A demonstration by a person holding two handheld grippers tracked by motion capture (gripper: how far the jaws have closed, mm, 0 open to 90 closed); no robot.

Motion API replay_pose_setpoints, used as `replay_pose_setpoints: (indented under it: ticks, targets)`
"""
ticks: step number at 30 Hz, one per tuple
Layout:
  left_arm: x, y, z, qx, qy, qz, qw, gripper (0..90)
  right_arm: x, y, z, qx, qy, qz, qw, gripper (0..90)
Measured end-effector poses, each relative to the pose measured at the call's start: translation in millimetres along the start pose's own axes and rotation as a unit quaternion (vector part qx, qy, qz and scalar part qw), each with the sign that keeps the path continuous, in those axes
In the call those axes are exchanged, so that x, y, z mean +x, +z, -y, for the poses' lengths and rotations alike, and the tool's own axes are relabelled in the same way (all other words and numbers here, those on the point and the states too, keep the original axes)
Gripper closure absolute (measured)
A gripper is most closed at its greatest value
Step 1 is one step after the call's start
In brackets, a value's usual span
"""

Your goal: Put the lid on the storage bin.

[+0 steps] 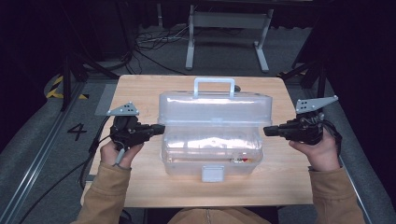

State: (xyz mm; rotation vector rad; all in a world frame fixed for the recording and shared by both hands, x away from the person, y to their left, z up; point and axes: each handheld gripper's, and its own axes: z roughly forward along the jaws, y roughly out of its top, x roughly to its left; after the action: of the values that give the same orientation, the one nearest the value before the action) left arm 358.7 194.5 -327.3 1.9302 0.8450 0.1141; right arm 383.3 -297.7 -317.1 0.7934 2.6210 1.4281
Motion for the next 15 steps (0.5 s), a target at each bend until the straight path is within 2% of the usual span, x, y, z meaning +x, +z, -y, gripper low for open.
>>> replay_pose_setpoints:
  ticks: [10, 15]
  targets:
    - [-0.6, 0.5, 1.1, 0.026, 0.004, 0.000, 0.9997, 86.2, -0.2, 1.0, 0.2, 0.027, 0.006, -0.005, 0.9996, 89.2]
    - [2.1, 1.9, 2.0, 0.040, -0.001, -0.002, 0.9992, 84.4, 0.5, 1.5, 0.1, 0.040, 0.007, -0.004, 0.9992, 89.4]
